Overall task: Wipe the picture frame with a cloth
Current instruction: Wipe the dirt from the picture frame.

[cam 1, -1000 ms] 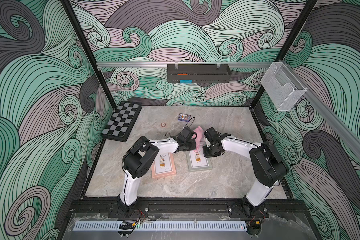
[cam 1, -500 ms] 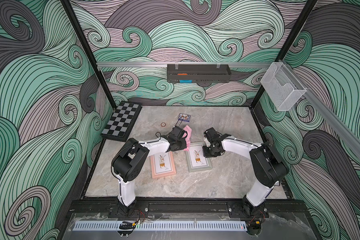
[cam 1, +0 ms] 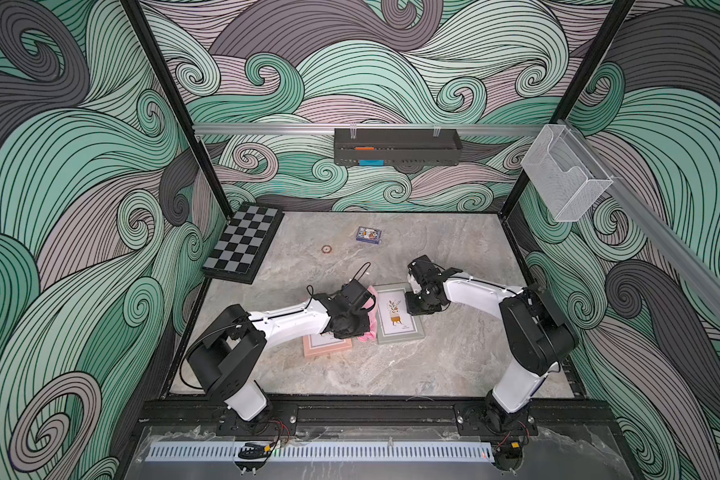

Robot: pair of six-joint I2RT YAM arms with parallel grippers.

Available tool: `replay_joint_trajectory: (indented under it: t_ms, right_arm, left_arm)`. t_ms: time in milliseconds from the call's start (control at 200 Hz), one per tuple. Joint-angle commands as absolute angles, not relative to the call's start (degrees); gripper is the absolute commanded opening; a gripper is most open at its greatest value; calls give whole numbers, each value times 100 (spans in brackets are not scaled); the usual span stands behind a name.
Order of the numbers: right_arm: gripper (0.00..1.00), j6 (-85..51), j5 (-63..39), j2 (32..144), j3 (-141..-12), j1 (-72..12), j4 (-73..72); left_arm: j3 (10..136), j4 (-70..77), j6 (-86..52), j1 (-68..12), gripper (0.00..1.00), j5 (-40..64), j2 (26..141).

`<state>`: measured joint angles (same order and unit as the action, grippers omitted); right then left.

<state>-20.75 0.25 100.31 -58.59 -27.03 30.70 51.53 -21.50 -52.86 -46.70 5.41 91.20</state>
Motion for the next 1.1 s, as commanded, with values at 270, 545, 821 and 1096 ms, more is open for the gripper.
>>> replay_joint_trajectory:
  t_ms: [270, 545, 821, 1096]
  right_arm:
    - [27, -1993, -164, 10304, -5744, -2698, 3401]
    - [27, -1960, -124, 10328, -5712, -2672, 3401]
    - [27, -1986, -115, 10211, -5660, -2672, 3402]
    - [27, -1973, -129, 10266, -5696, -2667, 3404]
  left_arm:
    - [6982, -2567, -4694, -3903, 0, 627, 10335]
    - [6346, -2918, -4959, -4651, 0, 915, 9832]
    - [5279, -3048, -5422, -5482, 0, 1531, 8686]
    - [6934, -2846, -4245, -5429, 0, 1564, 8996]
